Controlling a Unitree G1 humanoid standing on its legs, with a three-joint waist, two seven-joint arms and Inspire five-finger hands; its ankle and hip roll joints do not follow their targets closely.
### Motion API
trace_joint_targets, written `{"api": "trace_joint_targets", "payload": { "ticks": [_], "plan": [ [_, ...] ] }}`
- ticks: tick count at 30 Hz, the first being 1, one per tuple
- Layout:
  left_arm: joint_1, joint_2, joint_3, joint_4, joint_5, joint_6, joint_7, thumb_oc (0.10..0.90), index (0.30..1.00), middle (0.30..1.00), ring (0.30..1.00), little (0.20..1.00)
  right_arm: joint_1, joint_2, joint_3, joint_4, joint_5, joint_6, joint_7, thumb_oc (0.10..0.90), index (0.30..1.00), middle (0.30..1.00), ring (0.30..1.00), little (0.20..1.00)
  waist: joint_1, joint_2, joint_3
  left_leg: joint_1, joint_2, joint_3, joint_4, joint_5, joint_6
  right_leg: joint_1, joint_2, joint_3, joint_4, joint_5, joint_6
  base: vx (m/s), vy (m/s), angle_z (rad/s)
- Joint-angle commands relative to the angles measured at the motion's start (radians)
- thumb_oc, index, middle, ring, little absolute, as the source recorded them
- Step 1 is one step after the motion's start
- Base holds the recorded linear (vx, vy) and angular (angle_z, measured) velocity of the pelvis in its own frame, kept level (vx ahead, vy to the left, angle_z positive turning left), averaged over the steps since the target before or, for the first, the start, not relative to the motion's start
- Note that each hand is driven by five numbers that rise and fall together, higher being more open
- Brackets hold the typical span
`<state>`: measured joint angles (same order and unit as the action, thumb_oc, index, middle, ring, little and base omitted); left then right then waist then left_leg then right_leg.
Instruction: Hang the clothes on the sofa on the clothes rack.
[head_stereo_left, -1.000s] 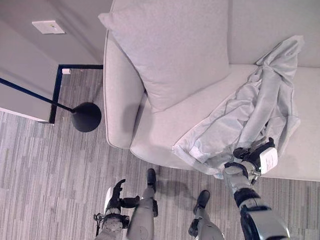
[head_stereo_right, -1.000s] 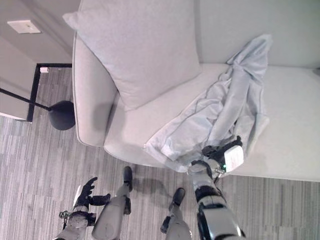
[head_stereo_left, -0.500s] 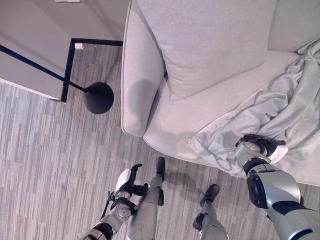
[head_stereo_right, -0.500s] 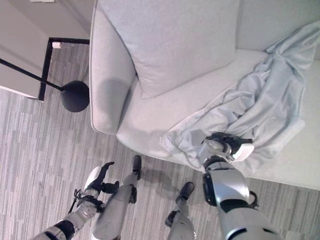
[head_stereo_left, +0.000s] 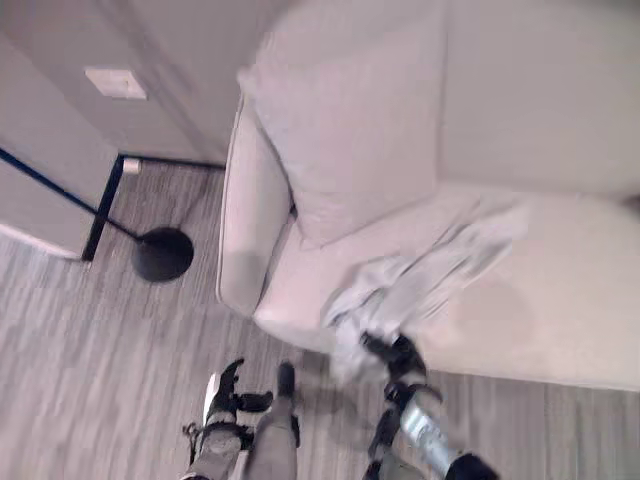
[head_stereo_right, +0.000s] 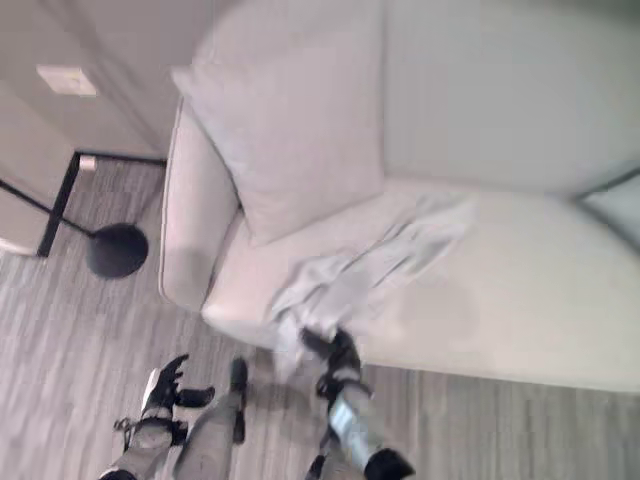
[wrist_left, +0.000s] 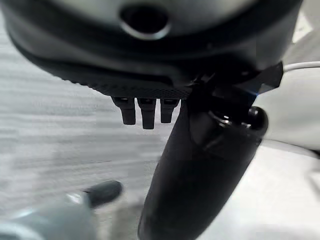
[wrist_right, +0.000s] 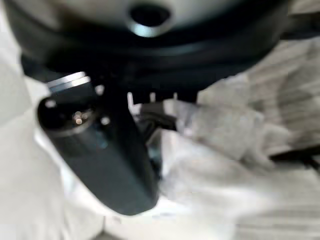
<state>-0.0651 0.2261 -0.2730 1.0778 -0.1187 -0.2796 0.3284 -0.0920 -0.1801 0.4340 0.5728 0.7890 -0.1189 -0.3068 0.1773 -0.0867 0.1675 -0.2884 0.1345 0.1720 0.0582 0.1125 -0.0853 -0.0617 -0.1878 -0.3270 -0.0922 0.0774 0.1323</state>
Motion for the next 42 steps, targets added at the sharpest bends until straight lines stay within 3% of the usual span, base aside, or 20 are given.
{"api": "trace_joint_targets", "payload": {
  "ticks": [1, 7, 11, 13, 14, 16, 17, 21, 24, 25, 32, 38, 40, 42],
  "plan": [
    [0.017, 0.032, -0.021, -0.068, -0.135, -0.031, -0.076, 0.8, 0.9, 0.9, 0.9, 0.9, -0.239, -0.127, -0.219, -0.101, -0.016, -0.14, 0.054, 0.4, 0.3, 0.3, 0.3, 0.3, 0.037, 0.035, 0.009, -0.024, 0.046, -0.032, -0.023, 0.044, -0.033, 0.088, -0.107, -0.02, 0.024, 0.032, 0.068, 0.15, -0.073, 0.09],
    [0.101, 0.078, 0.024, -0.309, -0.271, -0.012, -0.182, 0.8, 0.9, 0.9, 0.9, 0.9, -0.405, -0.267, -0.201, -0.439, -0.074, -0.139, 0.061, 0.4, 0.3, 0.3, 0.3, 0.3, 0.043, 0.027, -0.127, 0.155, 0.052, -0.001, -0.141, 0.077, -0.041, 0.196, -0.091, -0.035, 0.021, 0.021, 0.071, 0.04, -0.031, 0.0],
    [0.126, 0.115, 0.006, -0.561, -0.293, -0.013, -0.175, 0.8, 0.9, 0.9, 0.9, 0.9, -0.701, -0.354, -0.138, -0.45, -0.118, -0.117, 0.001, 0.4, 0.3, 0.3, 0.3, 0.3, 0.051, 0.022, -0.183, 0.172, 0.064, -0.006, -0.145, 0.095, -0.061, 0.235, -0.073, -0.057, 0.015, 0.017, 0.065, -0.06, -0.031, 0.09],
    [0.086, 0.139, 0.011, -0.634, -0.145, -0.025, -0.069, 0.8, 0.9, 0.9, 0.9, 0.9, -0.79, -0.368, -0.11, -0.482, -0.112, -0.132, -0.04, 0.4, 0.3, 0.3, 0.3, 0.3, 0.047, 0.014, -0.201, 0.179, 0.067, -0.007, -0.145, 0.098, -0.068, 0.25, -0.066, -0.063, 0.014, 0.015, 0.061, -0.03, -0.022, 0.07],
    [0.063, 0.152, 0.029, -0.667, -0.035, -0.025, 0.034, 0.8, 0.9, 0.9, 0.9, 0.9, -0.821, -0.381, -0.083, -0.506, -0.094, -0.142, -0.046, 0.4, 0.3, 0.3, 0.3, 0.3, 0.042, 0.01, -0.212, 0.185, 0.07, -0.004, -0.145, 0.1, -0.072, 0.252, -0.065, -0.064, 0.015, 0.013, 0.06, -0.01, -0.014, 0.07],
    [0.028, 0.166, 0.048, -0.688, 0.06, -0.031, 0.131, 0.8, 0.9, 0.9, 0.9, 0.9, -0.824, -0.395, -0.052, -0.562, -0.062, -0.164, -0.042, 0.4, 0.3, 0.3, 0.3, 0.3, 0.036, 0.007, -0.218, 0.19, 0.074, -0.003, -0.145, 0.102, -0.077, 0.254, -0.064, -0.063, 0.017, 0.013, 0.058, 0.0, -0.005, 0.02],
    [-0.008, 0.247, 0.08, -0.773, 0.253, -0.053, 0.264, 0.8, 0.9, 0.9, 0.9, 0.9, -0.822, -0.499, 0.021, -0.636, 0.032, -0.196, 0.021, 0.4, 0.3, 0.3, 0.3, 0.3, 0.028, 0.004, -0.235, 0.198, 0.082, 0.006, -0.145, 0.101, -0.085, 0.252, -0.062, -0.058, 0.02, 0.01, 0.059, -0.01, -0.006, -0.07],
    [0.18, 0.382, 0.242, -0.944, 0.523, -0.031, 0.393, 0.8, 0.9, 0.9, 0.9, 0.9, -0.866, -0.737, 0.087, -0.709, 0.187, -0.234, 0.127, 0.4, 0.3, 0.3, 0.3, 0.3, 0.039, 0.001, -0.253, 0.212, 0.086, 0.019, -0.145, 0.095, -0.091, 0.257, -0.064, -0.057, 0.018, 0.015, 0.067, 0.01, -0.005, -0.16],
    [0.258, 0.399, 0.304, -1.003, 0.558, -0.046, 0.396, 0.8, 0.9, 0.9, 0.9, 0.9, -0.863, -0.782, 0.095, -0.747, 0.215, -0.243, 0.162, 0.4, 0.3, 0.3, 0.3, 0.3, 0.048, -0.002, -0.259, 0.218, 0.085, 0.023, -0.145, 0.092, -0.091, 0.26, -0.064, -0.056, 0.015, 0.015, 0.07, 0.0, -0.008, -0.07],
    [0.258, 0.375, 0.268, -1.005, 0.493, -0.081, 0.354, 0.8, 0.9, 0.9, 0.9, 0.9, -0.892, -0.799, 0.101, -0.746, 0.226, -0.252, 0.167, 0.4, 0.3, 0.3, 0.3, 0.3, 0.047, -0.007, -0.264, 0.221, 0.086, 0.023, -0.145, 0.093, -0.091, 0.263, -0.064, -0.057, 0.016, 0.014, 0.069, 0.0, 0.0, 0.0],
    [0.201, 0.312, 0.087, -1.01, 0.199, -0.132, 0.191, 0.8, 0.9, 0.9, 0.9, 0.9, -1.059, -0.761, 0.154, -0.624, 0.236, -0.258, 0.112, 0.4, 0.3, 0.3, 0.3, 0.3, 0.035, -0.007, -0.259, 0.226, 0.085, 0.021, -0.145, 0.094, -0.084, 0.263, -0.059, -0.052, 0.022, 0.01, 0.064, 0.0, -0.006, 0.03],
    [0.185, 0.316, 0.036, -1.044, 0.112, -0.133, 0.168, 0.8, 0.9, 0.9, 0.9, 0.9, -1.16, -0.695, 0.151, -0.542, 0.219, -0.268, 0.047, 0.4, 0.3, 0.3, 0.3, 0.3, 0.03, -0.008, -0.252, 0.229, 0.085, 0.017, -0.145, 0.091, -0.08, 0.262, -0.055, -0.043, 0.02, 0.01, 0.064, 0.0, -0.002, -0.04],
    [0.154, 0.271, -0.009, -1.022, 0.003, -0.136, 0.119, 0.8, 0.9, 0.9, 0.9, 0.9, -1.169, -0.669, 0.177, -0.566, 0.225, -0.266, 0.052, 0.4, 0.3, 0.3, 0.3, 0.3, 0.025, -0.013, -0.253, 0.229, 0.084, 0.017, -0.145, 0.09, -0.08, 0.265, -0.054, -0.043, 0.019, 0.009, 0.062, 0.0, 0.0, 0.0],
    [0.02, 0.169, -0.129, -0.845, -0.04, -0.107, 0.126, 0.8, 0.9, 0.9, 0.9, 0.9, -1.206, -0.617, 0.218, -0.606, 0.271, -0.288, 0.059, 0.4, 0.3, 0.3, 0.3, 0.3, 0.002, -0.02, -0.259, 0.231, 0.084, 0.023, -0.145, 0.09, -0.081, 0.264, -0.052, -0.037, 0.02, 0.007, 0.057, 0.03, -0.024, 0.04]
  ]
}}
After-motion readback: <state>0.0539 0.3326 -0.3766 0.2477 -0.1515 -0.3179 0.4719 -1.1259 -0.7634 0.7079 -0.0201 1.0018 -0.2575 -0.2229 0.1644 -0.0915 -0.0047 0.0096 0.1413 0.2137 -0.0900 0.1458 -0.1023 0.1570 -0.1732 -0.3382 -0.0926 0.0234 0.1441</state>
